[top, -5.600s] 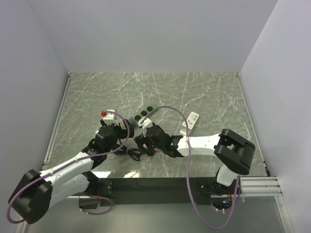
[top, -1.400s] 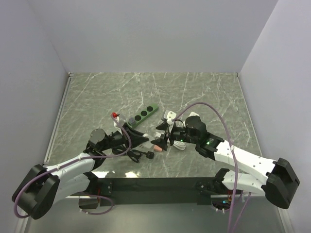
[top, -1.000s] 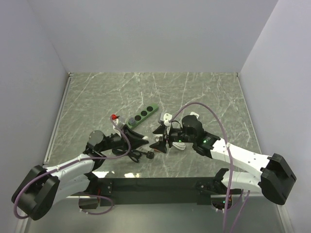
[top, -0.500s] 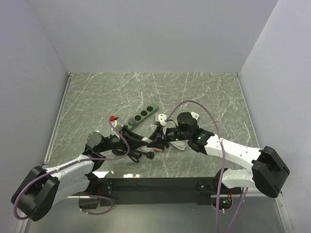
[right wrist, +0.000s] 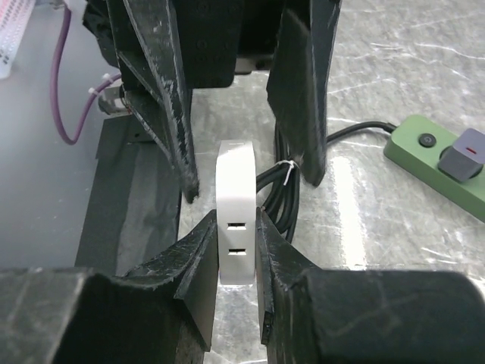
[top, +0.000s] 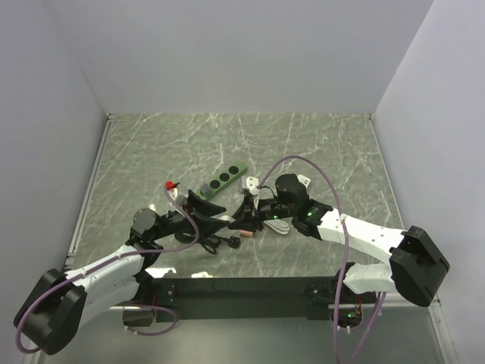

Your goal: Insert the plug

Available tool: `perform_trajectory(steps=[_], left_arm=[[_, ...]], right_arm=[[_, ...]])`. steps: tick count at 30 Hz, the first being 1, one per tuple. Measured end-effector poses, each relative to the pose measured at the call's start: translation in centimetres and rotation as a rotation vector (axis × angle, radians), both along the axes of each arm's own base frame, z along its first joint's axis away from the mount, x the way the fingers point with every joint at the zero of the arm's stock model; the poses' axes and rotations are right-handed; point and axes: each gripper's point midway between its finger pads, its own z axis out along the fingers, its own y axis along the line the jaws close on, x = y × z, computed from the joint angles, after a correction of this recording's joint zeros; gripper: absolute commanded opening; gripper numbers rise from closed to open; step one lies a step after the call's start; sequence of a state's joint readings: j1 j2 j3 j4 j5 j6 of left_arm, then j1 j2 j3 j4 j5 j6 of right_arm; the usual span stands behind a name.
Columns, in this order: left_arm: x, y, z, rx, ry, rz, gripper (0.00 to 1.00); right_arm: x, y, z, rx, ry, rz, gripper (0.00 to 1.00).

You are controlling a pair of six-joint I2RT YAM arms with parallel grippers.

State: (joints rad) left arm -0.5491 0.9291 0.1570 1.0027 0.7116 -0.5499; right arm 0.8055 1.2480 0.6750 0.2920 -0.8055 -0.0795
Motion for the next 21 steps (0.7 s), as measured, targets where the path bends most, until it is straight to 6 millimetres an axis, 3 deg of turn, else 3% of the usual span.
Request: perform_trajectory(steps=[2, 3, 4, 10, 15, 18, 21], left_arm=[[0.4, 0.2, 0.2, -0.004, -0.006, 0.028, 0.64], [0.6, 0.3, 0.2, -0.004, -0.005, 0.042, 0.77], [0.8, 0.4, 0.2, -0.005, -0.004, 0.057, 0.80], [2.8, 1.6, 0.4, -0.020, 0.026, 0.206, 0.83], [5.0, 3.7, 0.5, -0.035, 0.044, 0.396, 0.83], [7.5, 5.6, -1.2, -0.006, 0.115, 0.572, 0.83], [9.8, 7.6, -4.8, 0.078, 0.219, 0.740, 0.84]], right_arm=[[0.2, 0.0, 0.0, -0.002, -0.001, -0.010, 0.00], [0.2, 0.0, 0.0, -0.003, -0.002, -0.013, 0.00], [0.3, 0.0, 0.0, -0.003, -0.001, -0.016, 0.00], [1.2, -0.5, -0.5, -0.030, 0.007, -0.077, 0.00], [3.7, -2.3, -0.6, -0.066, 0.025, -0.219, 0.00], [5.7, -3.5, -0.5, -0.093, 0.050, -0.347, 0.00], [7.9, -4.1, 0.4, -0.120, 0.083, -0.475, 0.00]])
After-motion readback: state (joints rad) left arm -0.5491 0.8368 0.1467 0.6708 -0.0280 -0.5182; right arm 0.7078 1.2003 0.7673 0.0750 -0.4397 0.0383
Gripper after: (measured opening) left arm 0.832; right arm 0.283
